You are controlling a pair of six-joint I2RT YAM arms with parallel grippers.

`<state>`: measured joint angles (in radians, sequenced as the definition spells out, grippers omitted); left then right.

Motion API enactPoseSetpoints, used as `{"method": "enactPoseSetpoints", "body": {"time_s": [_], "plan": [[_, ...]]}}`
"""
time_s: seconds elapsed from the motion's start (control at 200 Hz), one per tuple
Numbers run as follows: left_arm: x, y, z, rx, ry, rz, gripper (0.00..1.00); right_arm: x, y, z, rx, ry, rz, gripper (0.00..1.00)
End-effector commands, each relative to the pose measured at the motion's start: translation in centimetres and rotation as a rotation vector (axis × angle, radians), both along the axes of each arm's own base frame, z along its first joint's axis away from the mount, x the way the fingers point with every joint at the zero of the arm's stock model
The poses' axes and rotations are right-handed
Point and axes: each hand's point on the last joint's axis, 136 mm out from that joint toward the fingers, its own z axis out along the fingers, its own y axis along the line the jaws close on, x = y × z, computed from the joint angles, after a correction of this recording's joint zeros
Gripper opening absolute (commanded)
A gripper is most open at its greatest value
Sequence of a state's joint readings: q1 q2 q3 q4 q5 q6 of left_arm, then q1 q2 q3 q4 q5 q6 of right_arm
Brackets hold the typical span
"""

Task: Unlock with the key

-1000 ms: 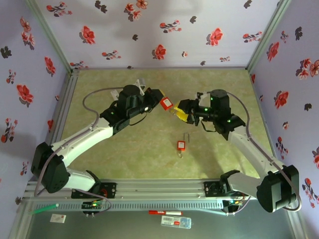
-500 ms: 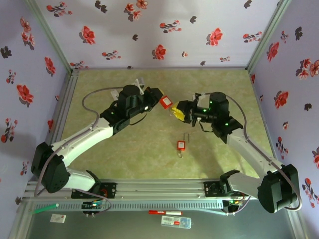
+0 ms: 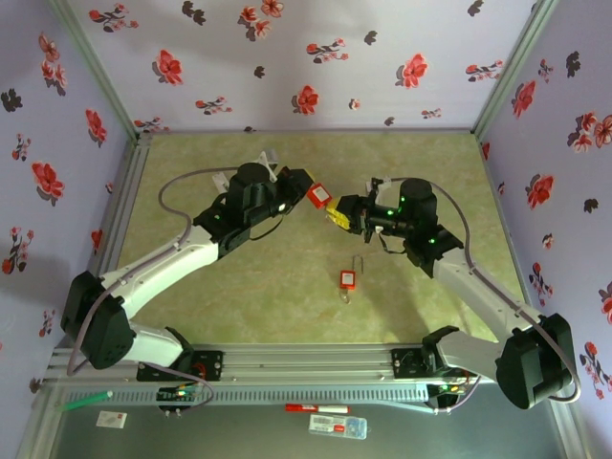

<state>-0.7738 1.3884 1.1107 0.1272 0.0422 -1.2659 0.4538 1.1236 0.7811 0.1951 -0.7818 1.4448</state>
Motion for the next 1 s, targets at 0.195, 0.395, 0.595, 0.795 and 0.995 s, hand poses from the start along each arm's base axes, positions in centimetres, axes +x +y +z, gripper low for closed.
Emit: {"method": "enactPoseSetpoints", "body": {"time_s": [0.195, 0.395, 0.595, 0.795, 0.995], "plan": [[-0.2, -0.7, 3.3, -0.078, -0.141, -0.017, 0.0, 0.0, 0.7, 1.6, 0.063, -0.04, 0.004, 0.04], [-0.7, -0.1, 6.0, -0.148, -0.335, -0.016, 0.0, 1.3, 0.9, 6.2, 0.283, -0.039, -0.027, 0.02], [-1.0, 0.8, 7.9, -0.206, -0.544, -0.003, 0.0, 2.3, 0.8, 8.7, 0.42, 0.0, -0.041, 0.0], [-1.1, 0.5, 8.6, -0.208, -0.651, -0.028, 0.0, 3.3, 0.7, 10.0, 0.532, 0.057, -0.05, 0.0], [-1.1, 0.8, 8.2, -0.208, -0.693, -0.04, 0.0, 3.8, 0.6, 10.7, 0.638, 0.142, -0.033, 0.0]]}}
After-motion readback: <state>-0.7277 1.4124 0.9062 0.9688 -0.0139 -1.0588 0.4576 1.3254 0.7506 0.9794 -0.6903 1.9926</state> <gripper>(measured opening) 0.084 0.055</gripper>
